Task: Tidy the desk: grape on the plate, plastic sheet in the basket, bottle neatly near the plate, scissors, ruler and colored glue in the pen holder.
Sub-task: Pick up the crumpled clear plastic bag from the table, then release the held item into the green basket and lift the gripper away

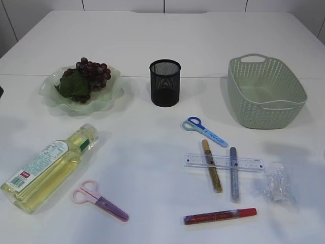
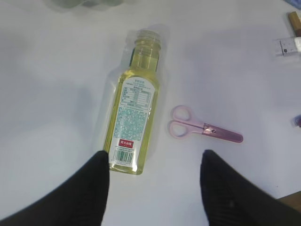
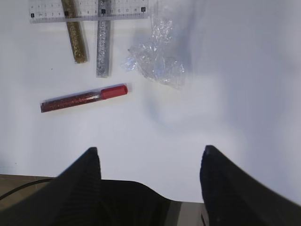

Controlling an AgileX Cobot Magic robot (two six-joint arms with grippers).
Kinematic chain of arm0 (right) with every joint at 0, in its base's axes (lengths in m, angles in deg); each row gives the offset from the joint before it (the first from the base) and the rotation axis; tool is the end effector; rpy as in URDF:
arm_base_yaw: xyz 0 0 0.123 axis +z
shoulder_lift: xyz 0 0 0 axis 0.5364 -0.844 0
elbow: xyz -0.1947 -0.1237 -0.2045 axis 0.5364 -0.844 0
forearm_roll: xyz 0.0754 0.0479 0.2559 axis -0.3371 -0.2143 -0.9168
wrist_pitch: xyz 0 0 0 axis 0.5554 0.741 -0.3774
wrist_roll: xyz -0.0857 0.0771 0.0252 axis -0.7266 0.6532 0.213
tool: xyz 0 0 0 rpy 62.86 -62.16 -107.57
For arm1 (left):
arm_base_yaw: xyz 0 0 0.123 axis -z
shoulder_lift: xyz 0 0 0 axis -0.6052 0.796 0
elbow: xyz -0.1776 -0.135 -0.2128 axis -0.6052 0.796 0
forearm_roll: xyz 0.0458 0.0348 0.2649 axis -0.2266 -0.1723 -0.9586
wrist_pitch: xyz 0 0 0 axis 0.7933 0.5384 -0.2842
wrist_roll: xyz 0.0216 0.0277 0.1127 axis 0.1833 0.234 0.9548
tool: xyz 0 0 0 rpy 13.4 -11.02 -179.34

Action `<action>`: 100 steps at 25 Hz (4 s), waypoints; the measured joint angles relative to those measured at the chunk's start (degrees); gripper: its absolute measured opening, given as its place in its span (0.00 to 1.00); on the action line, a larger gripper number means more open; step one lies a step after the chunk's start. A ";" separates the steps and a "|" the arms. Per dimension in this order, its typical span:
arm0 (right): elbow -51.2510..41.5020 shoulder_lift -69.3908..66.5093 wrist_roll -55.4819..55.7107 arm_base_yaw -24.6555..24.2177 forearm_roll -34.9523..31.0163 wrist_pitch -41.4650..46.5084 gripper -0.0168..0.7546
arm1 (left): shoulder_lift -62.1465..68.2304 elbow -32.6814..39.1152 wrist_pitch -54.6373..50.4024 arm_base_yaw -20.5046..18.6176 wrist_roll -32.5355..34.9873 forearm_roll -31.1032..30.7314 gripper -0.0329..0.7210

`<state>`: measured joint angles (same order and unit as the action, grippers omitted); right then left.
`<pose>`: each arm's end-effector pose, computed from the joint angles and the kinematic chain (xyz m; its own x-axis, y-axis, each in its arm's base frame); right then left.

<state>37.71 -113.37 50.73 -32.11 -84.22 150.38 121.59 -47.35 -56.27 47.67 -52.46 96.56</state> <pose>0.2051 0.0260 0.2817 -0.9609 0.1379 -0.2402 0.0789 0.9676 0.2399 0.2552 -0.0643 0.3388 -0.8610 0.1561 -0.4840 0.2456 0.9610 -0.1270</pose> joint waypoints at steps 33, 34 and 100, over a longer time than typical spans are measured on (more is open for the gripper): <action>0.36 -28.26 3.46 11.95 11.91 -21.78 0.87 | -0.29 9.21 0.45 0.00 -1.35 1.35 0.55; 0.48 -28.80 3.46 11.95 11.91 -21.75 0.87 | -0.29 10.18 0.76 0.00 -1.35 1.57 0.55; 33.71 -36.07 4.57 5.82 20.88 -18.20 0.33 | -0.29 14.42 7.96 0.00 -1.39 2.83 0.55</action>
<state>71.42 -149.44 55.31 -26.29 -63.34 132.18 121.29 -32.92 -48.31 47.67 -53.85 99.39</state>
